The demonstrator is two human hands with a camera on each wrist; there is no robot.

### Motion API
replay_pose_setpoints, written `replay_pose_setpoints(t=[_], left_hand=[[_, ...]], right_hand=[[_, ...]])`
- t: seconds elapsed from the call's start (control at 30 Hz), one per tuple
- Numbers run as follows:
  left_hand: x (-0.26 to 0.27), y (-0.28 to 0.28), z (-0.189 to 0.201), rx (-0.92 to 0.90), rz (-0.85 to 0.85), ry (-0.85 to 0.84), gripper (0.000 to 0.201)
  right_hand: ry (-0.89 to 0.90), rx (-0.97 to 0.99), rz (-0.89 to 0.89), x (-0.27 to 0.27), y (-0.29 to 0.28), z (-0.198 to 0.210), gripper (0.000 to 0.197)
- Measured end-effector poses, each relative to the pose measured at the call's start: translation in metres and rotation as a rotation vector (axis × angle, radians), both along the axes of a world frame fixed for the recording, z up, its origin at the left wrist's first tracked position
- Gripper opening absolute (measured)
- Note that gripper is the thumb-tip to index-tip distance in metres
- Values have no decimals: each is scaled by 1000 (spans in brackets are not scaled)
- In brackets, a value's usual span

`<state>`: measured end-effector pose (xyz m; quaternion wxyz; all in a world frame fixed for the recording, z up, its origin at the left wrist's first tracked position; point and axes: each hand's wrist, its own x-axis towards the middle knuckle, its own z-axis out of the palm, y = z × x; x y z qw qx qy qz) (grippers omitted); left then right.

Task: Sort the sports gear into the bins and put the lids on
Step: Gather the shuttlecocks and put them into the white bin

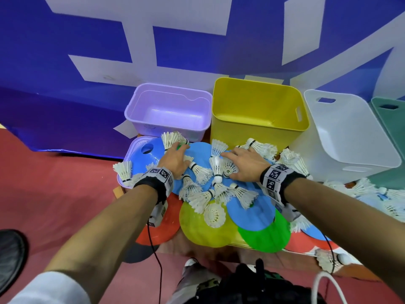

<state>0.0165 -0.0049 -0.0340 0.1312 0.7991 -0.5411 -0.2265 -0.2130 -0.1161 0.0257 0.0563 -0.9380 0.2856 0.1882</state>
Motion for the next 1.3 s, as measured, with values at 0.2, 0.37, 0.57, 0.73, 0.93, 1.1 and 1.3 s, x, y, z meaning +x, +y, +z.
replay_pose_setpoints(t=[0.2, 0.37, 0.57, 0.73, 0.93, 1.1, 1.3], left_hand=[[-2, -7, 14, 22, 64, 36, 60], [0, -9, 39, -95, 63, 46, 52], [-3, -13, 61, -150, -40, 9, 52], [-19, -20, 71, -137, -121, -75, 54], [-45, -41, 85, -166, -186, -34, 48], [-76, -64, 92, -230, -191, 33, 42], [-127, -98, 110, -331, -216, 44, 44]], right_hand=[[-85, -3, -52, 0, -1, 5, 70], [-162, -19, -90, -3, -9, 13, 71], [-200, -47, -107, -11, -17, 26, 71], [-231, -87, -126, -26, -23, 35, 69], [-261, -100, -195, -56, -42, 50, 68], [-333, -74, -293, -87, -61, 61, 65], [-442, -56, -363, -137, -87, 81, 65]])
